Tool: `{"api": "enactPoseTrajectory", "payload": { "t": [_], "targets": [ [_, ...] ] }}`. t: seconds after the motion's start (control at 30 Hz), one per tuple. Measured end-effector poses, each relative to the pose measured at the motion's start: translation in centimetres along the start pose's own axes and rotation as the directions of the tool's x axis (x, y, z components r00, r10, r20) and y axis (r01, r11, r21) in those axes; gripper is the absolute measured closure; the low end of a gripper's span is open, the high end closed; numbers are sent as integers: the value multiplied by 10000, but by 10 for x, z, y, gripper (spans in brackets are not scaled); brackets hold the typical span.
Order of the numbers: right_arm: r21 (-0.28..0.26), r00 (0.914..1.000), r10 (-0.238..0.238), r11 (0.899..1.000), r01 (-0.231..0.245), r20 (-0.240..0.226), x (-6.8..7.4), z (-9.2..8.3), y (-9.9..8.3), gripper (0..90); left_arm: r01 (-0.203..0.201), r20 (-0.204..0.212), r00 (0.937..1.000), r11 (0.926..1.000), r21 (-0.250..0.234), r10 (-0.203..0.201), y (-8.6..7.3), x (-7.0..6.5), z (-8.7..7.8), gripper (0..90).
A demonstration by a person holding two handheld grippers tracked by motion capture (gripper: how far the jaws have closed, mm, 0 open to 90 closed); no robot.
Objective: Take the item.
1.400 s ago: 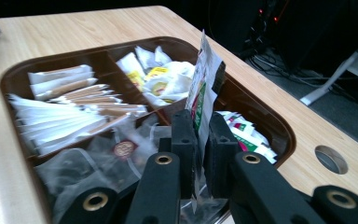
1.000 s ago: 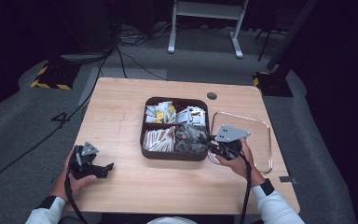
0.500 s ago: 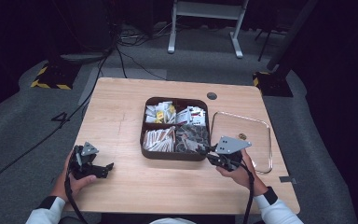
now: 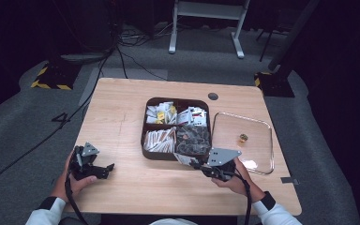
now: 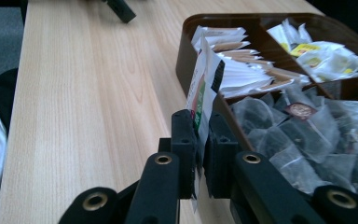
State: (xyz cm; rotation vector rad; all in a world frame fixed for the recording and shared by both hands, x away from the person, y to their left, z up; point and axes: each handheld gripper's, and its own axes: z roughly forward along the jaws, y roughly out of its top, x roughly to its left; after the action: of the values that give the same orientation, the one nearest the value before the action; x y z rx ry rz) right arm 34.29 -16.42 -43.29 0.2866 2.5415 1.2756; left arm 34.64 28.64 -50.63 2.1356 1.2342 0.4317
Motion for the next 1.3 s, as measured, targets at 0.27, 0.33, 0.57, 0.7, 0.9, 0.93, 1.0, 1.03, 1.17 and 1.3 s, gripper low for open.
{"api": "enactPoseTrajectory", "payload": {
  "t": [0.27,0.33,0.57,0.7,0.9,0.93,1.0,1.03,1.17,1.3],
  "targets": [
    [436,9996,-121,9990,132,-254,1,10,-6,850,4,-18,10000,10000,-29,-4,0,0,0,4],
    [604,9992,-184,9980,205,-352,2,15,-8,850,7,-43,10000,10000,-43,-7,0,0,0,4],
    [799,9989,-270,9964,300,-387,5,21,-10,851,4,-18,10000,10000,-30,-4,0,0,0,4],
    [804,9987,-279,9963,312,-417,5,21,-10,849,2,-18,10000,10000,-28,-2,0,0,0,4],
    [919,9935,-443,9943,540,-1045,11,23,-8,762,0,-6,10000,10000,0,0,0,0,0,4],
    [919,9935,-443,9943,540,-1045,11,23,-8,762,0,-6,10000,10000,0,0,0,0,0,4],
    [980,9923,-390,9939,506,-1172,12,23,-7,723,13,-31,10000,10000,-35,-14,0,0,0,4],
    [998,9906,-385,9937,518,-1310,13,23,-7,697,14,-41,10000,10000,-31,-14,0,0,0,4],
    [1119,9875,-340,9924,517,-1542,17,24,-6,599,23,-35,10000,10000,-31,-23,0,0,0,4],
    [1335,9837,-253,9898,497,-1781,22,25,-7,476,27,-54,10000,10000,-31,-27,0,0,0,4]
  ]
}}
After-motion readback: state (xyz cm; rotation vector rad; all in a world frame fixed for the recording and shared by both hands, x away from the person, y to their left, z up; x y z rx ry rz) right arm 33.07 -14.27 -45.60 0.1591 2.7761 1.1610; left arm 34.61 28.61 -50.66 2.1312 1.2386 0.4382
